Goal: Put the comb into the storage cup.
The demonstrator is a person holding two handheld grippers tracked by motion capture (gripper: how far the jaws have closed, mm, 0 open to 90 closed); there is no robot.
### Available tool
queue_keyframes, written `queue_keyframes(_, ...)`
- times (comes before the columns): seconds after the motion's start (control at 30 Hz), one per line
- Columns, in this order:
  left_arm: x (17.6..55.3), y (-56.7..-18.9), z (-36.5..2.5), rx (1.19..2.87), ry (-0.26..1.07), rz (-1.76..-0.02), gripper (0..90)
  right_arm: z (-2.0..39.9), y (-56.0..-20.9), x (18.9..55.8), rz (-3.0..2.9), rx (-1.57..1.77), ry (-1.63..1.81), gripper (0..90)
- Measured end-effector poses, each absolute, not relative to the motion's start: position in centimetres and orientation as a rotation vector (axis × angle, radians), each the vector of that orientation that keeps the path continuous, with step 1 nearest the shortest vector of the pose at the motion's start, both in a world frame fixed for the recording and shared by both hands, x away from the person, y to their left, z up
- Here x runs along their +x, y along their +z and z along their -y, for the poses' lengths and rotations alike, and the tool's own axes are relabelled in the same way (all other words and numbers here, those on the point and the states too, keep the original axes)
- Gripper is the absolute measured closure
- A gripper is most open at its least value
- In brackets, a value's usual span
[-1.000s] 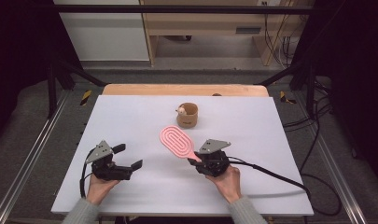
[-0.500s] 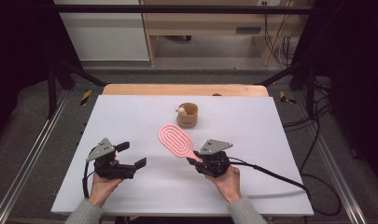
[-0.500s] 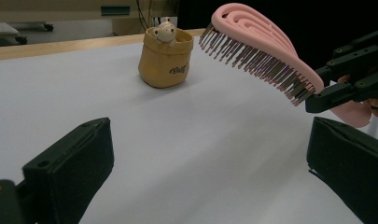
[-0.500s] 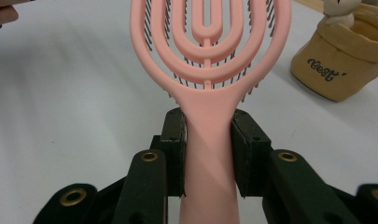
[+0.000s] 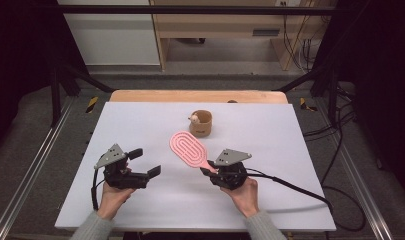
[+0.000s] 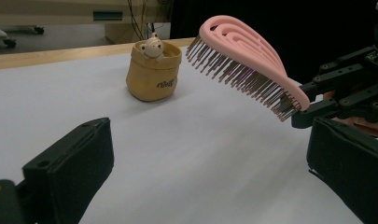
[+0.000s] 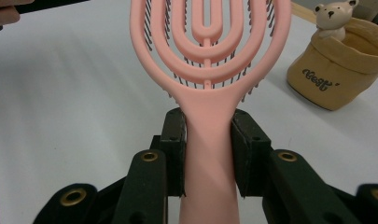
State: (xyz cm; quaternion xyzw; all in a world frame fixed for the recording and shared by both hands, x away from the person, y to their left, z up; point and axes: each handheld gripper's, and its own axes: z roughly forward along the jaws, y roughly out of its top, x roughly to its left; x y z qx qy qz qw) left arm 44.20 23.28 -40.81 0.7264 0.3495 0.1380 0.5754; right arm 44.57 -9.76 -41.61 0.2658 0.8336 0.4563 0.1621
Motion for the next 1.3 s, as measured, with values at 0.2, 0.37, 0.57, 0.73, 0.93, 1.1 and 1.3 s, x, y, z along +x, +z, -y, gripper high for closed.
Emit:
queue_keyframes(0.2,44.4,-40.5,-22.5,1.69,0.309,-0.812,0.6,9.7,-41.7,44.5,-2.369,0.754,1.307,69.4)
queue_keyframes(0.37,44.6,-40.2,-21.8,1.682,0.294,-0.805,0.6,9.7,-41.6,44.4,-2.362,0.747,1.316,69.5)
queue_keyframes(0.57,44.7,-40.1,-21.1,1.681,0.286,-0.801,0.6,9.7,-41.6,44.4,-2.351,0.742,1.318,69.5)
queue_keyframes(0.73,44.9,-40.0,-20.6,1.685,0.276,-0.802,0.3,9.8,-41.6,44.3,-2.344,0.738,1.321,69.5)
queue_keyframes(0.93,45.3,-40.0,-19.9,1.691,0.261,-0.804,0.0,9.7,-41.6,44.3,-2.343,0.736,1.322,69.5)
queue_keyframes(1.1,45.5,-40.0,-19.2,1.707,0.25,-0.806,0.0,9.8,-41.6,44.3,-2.34,0.736,1.323,69.5)
queue_keyframes(1.3,45.7,-40.0,-18.6,1.711,0.236,-0.806,0.0,9.8,-41.6,44.3,-2.337,0.733,1.322,69.5)
